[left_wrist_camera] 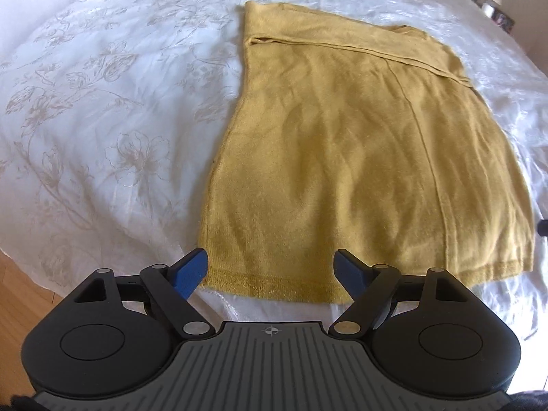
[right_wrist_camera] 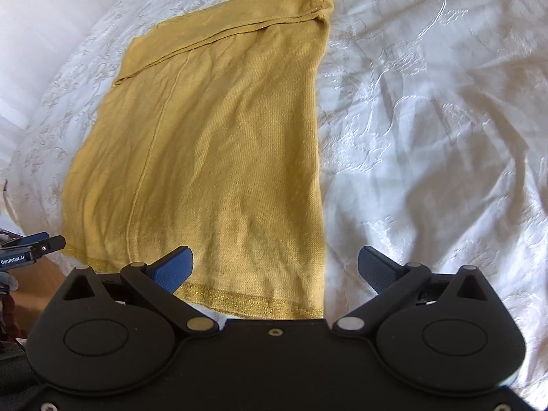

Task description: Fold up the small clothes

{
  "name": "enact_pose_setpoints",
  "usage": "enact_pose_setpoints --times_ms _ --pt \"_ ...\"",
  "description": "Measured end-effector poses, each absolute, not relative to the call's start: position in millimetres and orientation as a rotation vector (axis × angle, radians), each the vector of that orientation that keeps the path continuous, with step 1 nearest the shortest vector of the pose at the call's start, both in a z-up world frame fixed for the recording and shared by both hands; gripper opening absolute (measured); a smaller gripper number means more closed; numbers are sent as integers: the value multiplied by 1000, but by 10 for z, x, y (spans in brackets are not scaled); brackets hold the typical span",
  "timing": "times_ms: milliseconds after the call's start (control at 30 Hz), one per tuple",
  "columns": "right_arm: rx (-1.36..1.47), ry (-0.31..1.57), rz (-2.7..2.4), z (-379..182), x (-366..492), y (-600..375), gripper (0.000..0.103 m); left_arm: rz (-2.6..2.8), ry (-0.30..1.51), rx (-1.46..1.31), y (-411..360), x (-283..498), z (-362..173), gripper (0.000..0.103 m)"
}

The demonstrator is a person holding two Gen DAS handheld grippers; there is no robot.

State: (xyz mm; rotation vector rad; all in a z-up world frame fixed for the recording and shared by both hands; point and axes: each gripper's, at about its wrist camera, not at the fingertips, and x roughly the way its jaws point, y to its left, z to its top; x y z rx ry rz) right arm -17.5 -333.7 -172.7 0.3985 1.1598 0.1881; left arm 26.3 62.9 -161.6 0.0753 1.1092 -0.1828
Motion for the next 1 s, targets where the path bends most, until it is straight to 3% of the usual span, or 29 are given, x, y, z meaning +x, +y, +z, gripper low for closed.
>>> enact_pose_setpoints --times_ms 367,1000 --pt "419 1203 235 -1957 -149 -3183 102 -208 1103 140 638 169 -1701 81" --pt "457 1182 254 -2110 -144 -3240 103 -278 1167 87 809 734 -2192 81"
